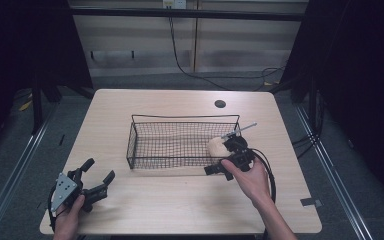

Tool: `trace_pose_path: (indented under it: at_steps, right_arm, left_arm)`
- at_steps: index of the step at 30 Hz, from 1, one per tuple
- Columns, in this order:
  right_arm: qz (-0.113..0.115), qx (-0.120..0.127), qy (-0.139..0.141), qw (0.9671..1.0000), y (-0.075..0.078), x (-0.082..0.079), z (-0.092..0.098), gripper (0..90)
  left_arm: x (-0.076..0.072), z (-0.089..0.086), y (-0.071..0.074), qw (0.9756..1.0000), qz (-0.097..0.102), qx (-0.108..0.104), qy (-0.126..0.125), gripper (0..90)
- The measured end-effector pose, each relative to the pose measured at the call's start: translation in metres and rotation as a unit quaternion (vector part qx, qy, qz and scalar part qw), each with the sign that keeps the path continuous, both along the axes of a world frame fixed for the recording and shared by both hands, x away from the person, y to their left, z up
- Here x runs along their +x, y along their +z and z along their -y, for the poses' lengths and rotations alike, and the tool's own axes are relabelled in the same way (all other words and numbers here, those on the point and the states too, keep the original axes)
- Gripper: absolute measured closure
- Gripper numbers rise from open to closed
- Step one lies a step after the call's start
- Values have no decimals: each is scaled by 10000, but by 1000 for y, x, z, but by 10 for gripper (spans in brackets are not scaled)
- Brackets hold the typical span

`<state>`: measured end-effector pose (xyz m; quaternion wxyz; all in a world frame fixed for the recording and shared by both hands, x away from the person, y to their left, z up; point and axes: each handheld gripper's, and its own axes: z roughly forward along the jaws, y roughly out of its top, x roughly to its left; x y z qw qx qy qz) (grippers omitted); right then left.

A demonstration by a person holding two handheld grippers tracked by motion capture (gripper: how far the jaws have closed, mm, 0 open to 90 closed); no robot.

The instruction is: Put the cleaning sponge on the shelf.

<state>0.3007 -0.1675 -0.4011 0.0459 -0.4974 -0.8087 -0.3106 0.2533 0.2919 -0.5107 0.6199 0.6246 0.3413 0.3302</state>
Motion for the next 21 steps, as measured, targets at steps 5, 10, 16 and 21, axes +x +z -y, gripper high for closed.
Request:
trace_pose_path:
  at_steps: [5,10,16,21]
  right_arm:
    - [1,13,39,10000,-9,-7,0,256]
    - [-29,-2,-20,10000,-19,-13,3,259]
    - [-8,21,-24,10000,-24,-22,5,265]
    - [-22,-18,-64,10000,-29,-27,8,271]
  left_arm:
    - [0,0,0,10000,0,1,1,156]
    - [0,0,0,10000,0,0,0,157]
    - [0,0,0,10000,-5,0,-1,157]
    - [0,0,0,10000,-6,0,-2,157]
